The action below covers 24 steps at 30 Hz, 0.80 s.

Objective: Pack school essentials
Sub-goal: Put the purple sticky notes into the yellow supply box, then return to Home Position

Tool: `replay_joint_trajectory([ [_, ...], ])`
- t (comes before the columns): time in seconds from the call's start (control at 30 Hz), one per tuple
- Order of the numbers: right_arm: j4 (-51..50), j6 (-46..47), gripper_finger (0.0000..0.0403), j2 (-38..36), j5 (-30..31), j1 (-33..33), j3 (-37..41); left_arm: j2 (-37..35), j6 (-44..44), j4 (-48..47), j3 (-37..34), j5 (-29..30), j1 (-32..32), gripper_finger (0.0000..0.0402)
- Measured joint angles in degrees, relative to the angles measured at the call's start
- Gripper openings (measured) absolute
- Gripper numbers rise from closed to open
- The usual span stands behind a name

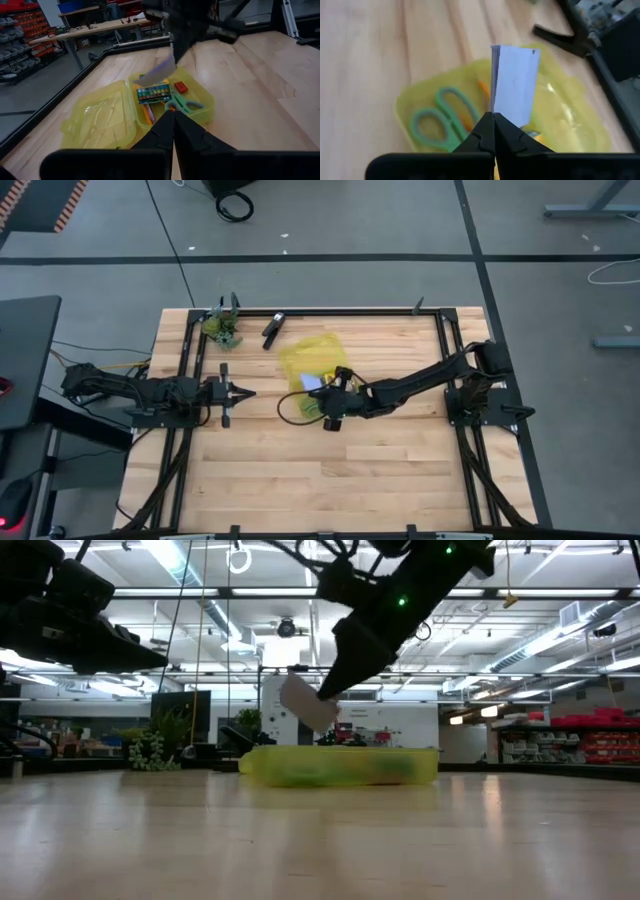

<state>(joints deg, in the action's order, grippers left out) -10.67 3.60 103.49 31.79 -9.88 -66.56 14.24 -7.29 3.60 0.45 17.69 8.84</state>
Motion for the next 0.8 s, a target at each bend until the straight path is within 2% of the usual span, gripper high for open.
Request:
replay_joint_trajectory([
  [0.17,2.96,-1.27,0.0005,3.53,-1.85,0.07,-0.02,0.39,0.22,0.04,0.0,0.26,0.0,0.0024],
  [0.43,0.73,-1.79,0.0009,5.48,-2.49,0.36,0.0,0.75,0.2,0.11,0.0,0.27,0.0,0.0012],
  [0.8,-3.67,1.7,0.01,3.68,-4.19,0.76,0.0,0.76,0.2,0.11,0.0,0.28,0.0,0.002],
])
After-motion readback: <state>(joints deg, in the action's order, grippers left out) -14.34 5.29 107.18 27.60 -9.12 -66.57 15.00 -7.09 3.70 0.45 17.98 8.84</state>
